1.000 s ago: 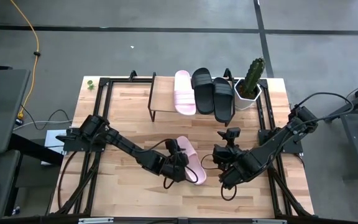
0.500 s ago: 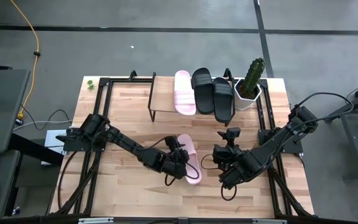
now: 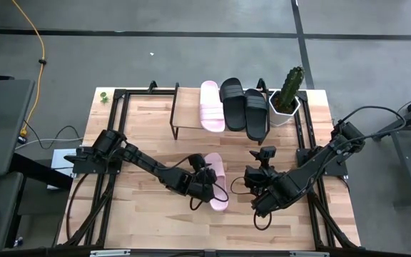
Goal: Pick and place slides into the shelf
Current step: Put the pink slide on the shelf
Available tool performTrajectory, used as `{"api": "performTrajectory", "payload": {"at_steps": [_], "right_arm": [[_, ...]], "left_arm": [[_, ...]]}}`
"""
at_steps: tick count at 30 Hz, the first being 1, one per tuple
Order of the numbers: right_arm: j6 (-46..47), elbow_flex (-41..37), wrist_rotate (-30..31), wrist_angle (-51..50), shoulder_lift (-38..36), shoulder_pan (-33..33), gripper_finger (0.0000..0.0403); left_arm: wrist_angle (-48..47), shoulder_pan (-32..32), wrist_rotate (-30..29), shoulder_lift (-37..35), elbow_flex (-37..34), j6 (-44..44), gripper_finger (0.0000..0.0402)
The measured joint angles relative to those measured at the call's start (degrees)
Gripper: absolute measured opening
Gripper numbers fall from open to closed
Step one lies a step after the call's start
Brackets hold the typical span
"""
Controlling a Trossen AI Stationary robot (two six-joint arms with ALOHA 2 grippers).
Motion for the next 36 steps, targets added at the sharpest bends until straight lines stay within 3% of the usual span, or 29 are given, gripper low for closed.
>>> {"api": "performTrajectory", "payload": {"at_steps": [5, 8, 21, 26, 29, 36], "right_arm": [[0.00, 0.00, 0.02, 0.02, 0.00, 0.00, 0.0288], [-0.01, 0.00, 0.02, 0.04, 0.00, 0.00, 0.0288], [0.00, 0.00, 0.44, 0.11, 0.00, 0.01, 0.0288], [-0.02, 0.00, 0.45, 0.11, 0.00, 0.02, 0.0288], [0.00, 0.00, 0.46, 0.11, 0.00, 0.01, 0.0288], [0.17, 0.00, 2.40, 0.63, 0.00, 0.02, 0.0288]], "left_arm": [[0.02, 0.00, 0.00, 0.00, 0.00, 0.43, 0.0243], [0.11, 0.00, 0.04, 0.00, 0.02, 0.44, 0.0220], [0.28, 0.00, 1.60, 0.00, 0.04, 2.10, 0.0011], [0.42, 0.00, 2.03, 0.00, 0.04, 2.82, 0.0025], [0.06, 0.00, 2.13, 0.00, 0.31, 4.01, 0.0011], [-6.87, -0.16, 4.83, 0.00, 6.20, 4.11, 0.0015]]}}
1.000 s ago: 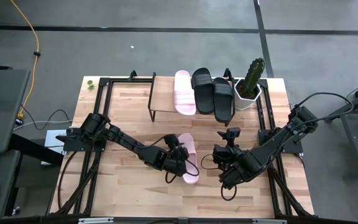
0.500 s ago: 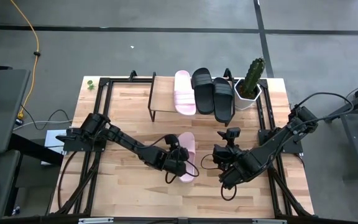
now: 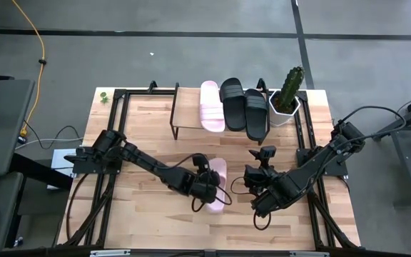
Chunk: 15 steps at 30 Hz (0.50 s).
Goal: Pick and place slides into the shelf
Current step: Put the pink slide on the shelf
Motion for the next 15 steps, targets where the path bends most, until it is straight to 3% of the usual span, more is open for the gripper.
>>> {"api": "performTrajectory", "payload": {"at_steps": [8, 15], "right_arm": [[1.85, 0.00, 1.09, -1.81, 0.00, 0.21, 0.0288], [9.23, 0.00, 5.59, -9.64, 0.00, 2.52, 0.0288]], "left_arm": [[-9.26, -1.48, -3.09, 0.00, 7.80, 3.02, 0.0010], [-20.21, -2.14, -4.81, 0.00, 14.79, 4.27, 0.0008]]}}
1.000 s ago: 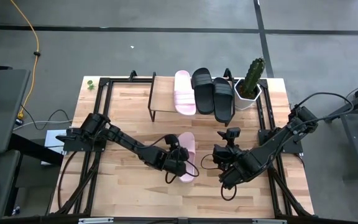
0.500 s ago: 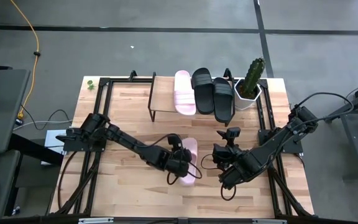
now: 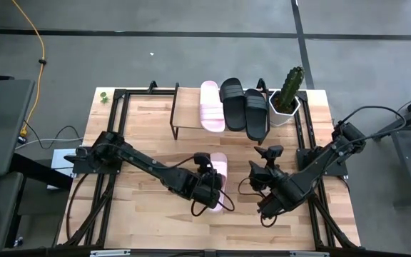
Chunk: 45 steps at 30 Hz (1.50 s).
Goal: Pick and place slides into the shelf
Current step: Put the pink slide on the shelf
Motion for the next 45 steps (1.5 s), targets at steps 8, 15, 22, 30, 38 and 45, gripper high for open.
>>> {"api": "performTrajectory", "payload": {"at_steps": [8, 15, 22, 30, 38, 45], "right_arm": [[2.47, 0.00, 5.17, -1.00, -0.46, 3.64, 0.0288], [2.64, 0.00, 7.40, -0.97, -1.57, 6.00, 0.0288], [2.70, 0.00, 8.82, -0.96, -3.33, 8.38, 0.0288], [0.88, 0.00, 14.43, -0.96, -3.54, 10.84, 0.0288], [-0.28, 0.00, 18.25, -0.28, -3.52, 10.79, 0.0288], [-2.48, 1.60, 24.41, 0.88, -3.53, 11.17, 0.0288]], "left_arm": [[-5.97, -0.87, -0.24, 0.00, 8.27, 3.51, 0.0005], [-9.03, -2.39, 0.50, 0.00, 17.32, 10.32, 0.0004], [-18.79, -3.38, 0.43, 0.00, 29.04, 13.38, 0.0004], [-21.85, -3.34, 3.23, -3.51, 38.61, 17.79, 0.0004], [-15.63, -4.26, 14.88, -10.87, 38.23, 19.55, 0.0003], [-12.50, -5.97, 21.76, -14.59, 38.22, 21.29, 0.0004]]}}
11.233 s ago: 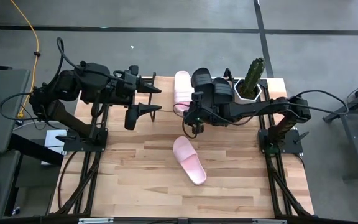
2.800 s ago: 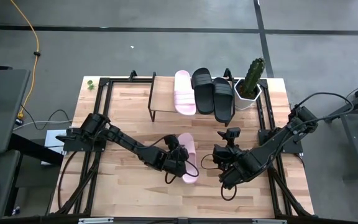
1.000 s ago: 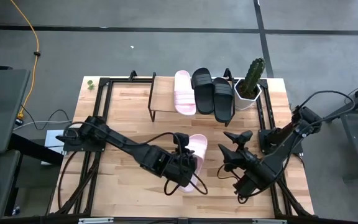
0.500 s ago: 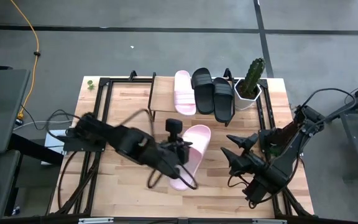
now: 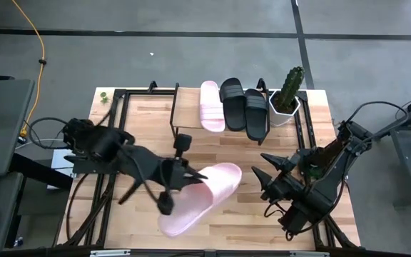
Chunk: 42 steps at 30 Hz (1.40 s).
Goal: Pick and place slides into the shelf
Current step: Put the pink slide on the shelf
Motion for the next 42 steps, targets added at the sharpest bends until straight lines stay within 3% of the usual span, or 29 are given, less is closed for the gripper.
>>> {"api": "performTrajectory", "payload": {"at_steps": [4, 15, 29, 42], "right_arm": [[-2.82, 2.26, 2.99, 0.54, -0.03, 0.00, 0.0288], [-11.14, 11.63, 3.04, -0.44, -0.03, -0.17, 0.0288], [-18.15, 19.65, 2.97, -1.71, -0.03, -0.20, 0.0288], [-31.42, 30.12, 1.07, 1.67, -0.03, -0.30, 0.0288]], "left_arm": [[0.39, -0.05, 2.65, -1.39, 0.00, 0.17, 0.0004], [5.71, 0.00, 11.74, -7.85, 0.00, 0.48, 0.0003], [6.84, 0.05, 11.96, -12.21, 2.09, -0.97, 0.0001], [8.56, 0.05, 14.40, -12.51, 2.60, -1.20, 0.0000]]}}
